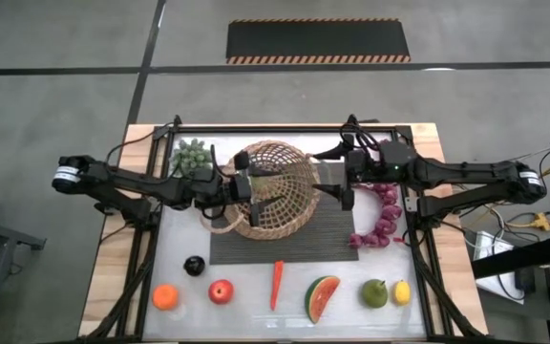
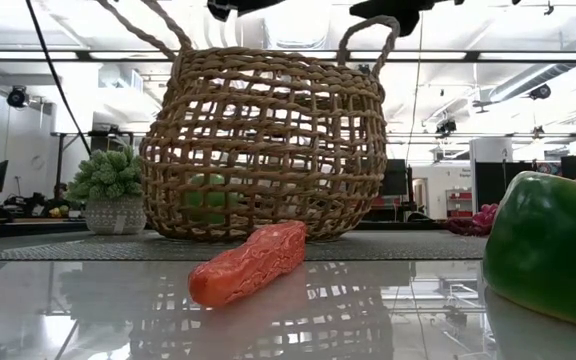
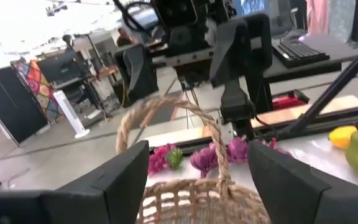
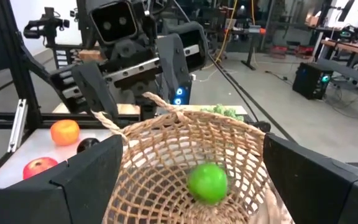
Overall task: Build produce basket
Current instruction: Put the purple garlic into the brown basket
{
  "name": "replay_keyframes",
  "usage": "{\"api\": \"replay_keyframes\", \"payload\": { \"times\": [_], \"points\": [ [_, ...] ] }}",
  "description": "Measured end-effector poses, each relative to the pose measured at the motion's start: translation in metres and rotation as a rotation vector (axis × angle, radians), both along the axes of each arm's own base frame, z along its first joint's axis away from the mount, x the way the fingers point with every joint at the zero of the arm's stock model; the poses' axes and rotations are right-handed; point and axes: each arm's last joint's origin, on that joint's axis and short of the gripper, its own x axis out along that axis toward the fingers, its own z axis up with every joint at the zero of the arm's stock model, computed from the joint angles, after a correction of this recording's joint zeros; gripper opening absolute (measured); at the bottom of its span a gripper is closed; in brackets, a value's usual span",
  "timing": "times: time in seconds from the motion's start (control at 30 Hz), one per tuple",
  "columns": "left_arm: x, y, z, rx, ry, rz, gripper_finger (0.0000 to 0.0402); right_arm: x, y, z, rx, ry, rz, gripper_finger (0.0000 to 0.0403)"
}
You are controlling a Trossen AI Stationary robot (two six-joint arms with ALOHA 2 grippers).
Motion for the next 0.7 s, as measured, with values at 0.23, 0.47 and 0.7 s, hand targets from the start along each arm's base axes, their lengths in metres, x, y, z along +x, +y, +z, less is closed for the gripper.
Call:
{"api": "replay_keyframes", "payload": {
  "times": [0.23, 0.47, 0.7],
  "points": [
    [-0.004, 0.000, 0.003, -0.028, 0.138, 0.003, 0.0253, -0.011, 0.001, 0.007, 0.012, -0.023, 0.001, 0.0368],
    [-0.010, -0.005, 0.019, 0.032, 0.144, -0.022, 0.0253, -0.023, 0.003, 0.016, 0.165, -0.065, -0.009, 0.0368],
    [-0.026, -0.009, 0.035, 0.163, 0.103, -0.043, 0.0254, -0.035, 0.005, 0.021, 0.305, -0.079, 0.012, 0.0368]
  ]
}}
